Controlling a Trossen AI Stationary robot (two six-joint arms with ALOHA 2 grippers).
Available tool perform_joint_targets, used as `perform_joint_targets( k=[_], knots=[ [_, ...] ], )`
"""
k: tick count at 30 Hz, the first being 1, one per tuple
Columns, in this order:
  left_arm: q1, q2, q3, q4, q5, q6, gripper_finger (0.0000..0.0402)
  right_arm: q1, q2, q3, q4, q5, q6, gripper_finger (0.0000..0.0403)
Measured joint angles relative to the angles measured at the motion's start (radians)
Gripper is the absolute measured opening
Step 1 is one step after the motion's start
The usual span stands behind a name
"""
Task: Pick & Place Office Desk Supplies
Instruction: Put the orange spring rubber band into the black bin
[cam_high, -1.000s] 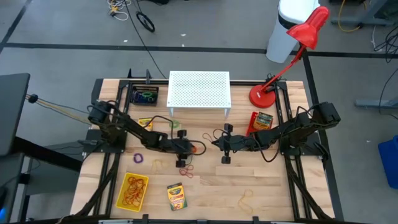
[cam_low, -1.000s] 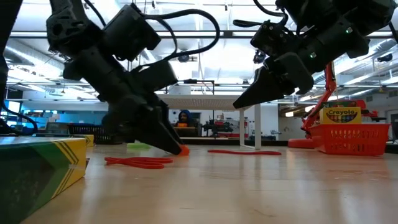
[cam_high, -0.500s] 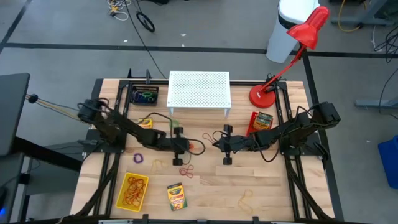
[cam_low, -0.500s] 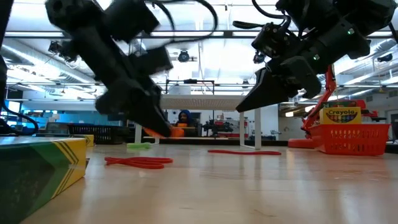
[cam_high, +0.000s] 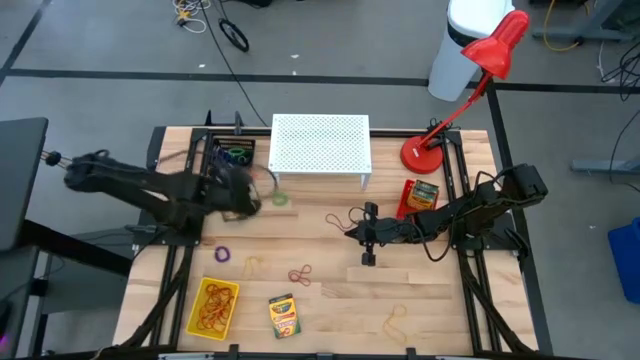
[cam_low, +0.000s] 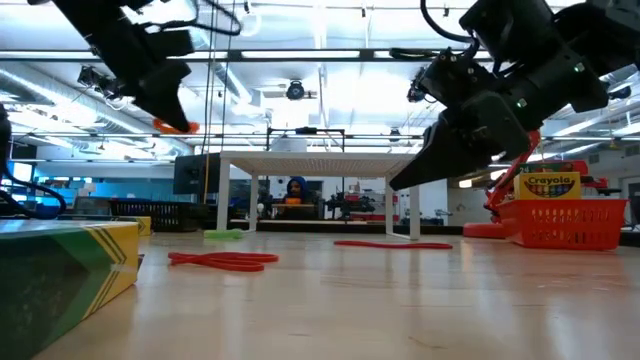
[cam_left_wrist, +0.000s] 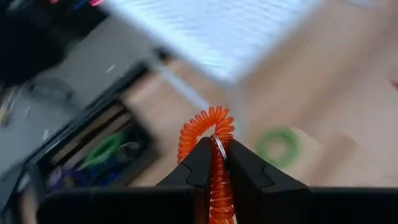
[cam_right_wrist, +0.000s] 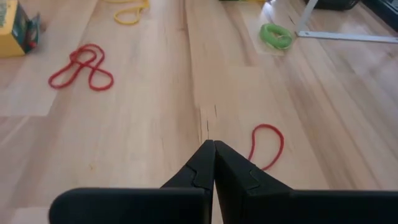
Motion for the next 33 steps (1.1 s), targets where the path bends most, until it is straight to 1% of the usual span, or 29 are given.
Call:
perform_joint_targets(
  k=[1, 3, 6, 9, 12, 15, 18, 20, 25, 28, 31, 33],
  knots=[
    [0.035, -0.032, 0.0, -0.025, -0.006, -0.04, 0.0036, 0.0, 0.0, 0.0, 0.005, -0.001, 0.007, 0.0017],
    [0.119, -0.08, 0.0, -0.059, 0.009, -0.057, 0.0036, 0.004, 0.0, 0.0, 0.01, -0.004, 0.015, 0.0017],
    [0.286, -0.099, 0.0, -0.036, 0.077, 0.023, 0.0036, 0.024, 0.0, 0.0, 0.02, 0.008, 0.008, 0.0017],
    [0.487, -0.078, 0.0, 0.019, 0.173, 0.116, 0.0036, 0.051, 0.0, 0.0, 0.039, 0.009, 0.007, 0.0017],
    [0.667, -0.041, 0.0, 0.042, 0.279, 0.164, 0.0036, 0.08, 0.0, 0.0, 0.044, 0.011, 0.006, 0.0017],
    [0.777, -0.001, 0.0, 0.054, 0.316, 0.197, 0.0036, 0.111, 0.0, 0.0, 0.059, 0.027, -0.006, 0.0017],
    [0.847, 0.039, 0.0, 0.1, 0.386, 0.212, 0.0037, 0.138, 0.0, 0.0, 0.075, 0.052, -0.034, 0.0017],
    [0.87, 0.069, 0.0, 0.142, 0.436, 0.219, 0.0039, 0.148, 0.0, 0.0, 0.087, 0.054, -0.064, 0.0017],
    [0.874, 0.168, 0.0, 0.234, 0.452, 0.252, 0.005, 0.15, 0.0, 0.0, 0.091, 0.054, -0.108, 0.0017],
    [0.9, 0.23, 0.001, 0.282, 0.475, 0.283, 0.0062, 0.15, 0.0, 0.0, 0.07, 0.068, -0.134, 0.0017],
    [0.93, 0.281, 0.0, 0.29, 0.477, 0.327, 0.0075, 0.15, 0.0, 0.0, 0.071, 0.079, -0.155, 0.0017],
    [0.955, 0.293, 0.0, 0.288, 0.48, 0.361, 0.0085, 0.15, 0.0, 0.0, 0.073, 0.079, -0.156, 0.0017]
  ],
)
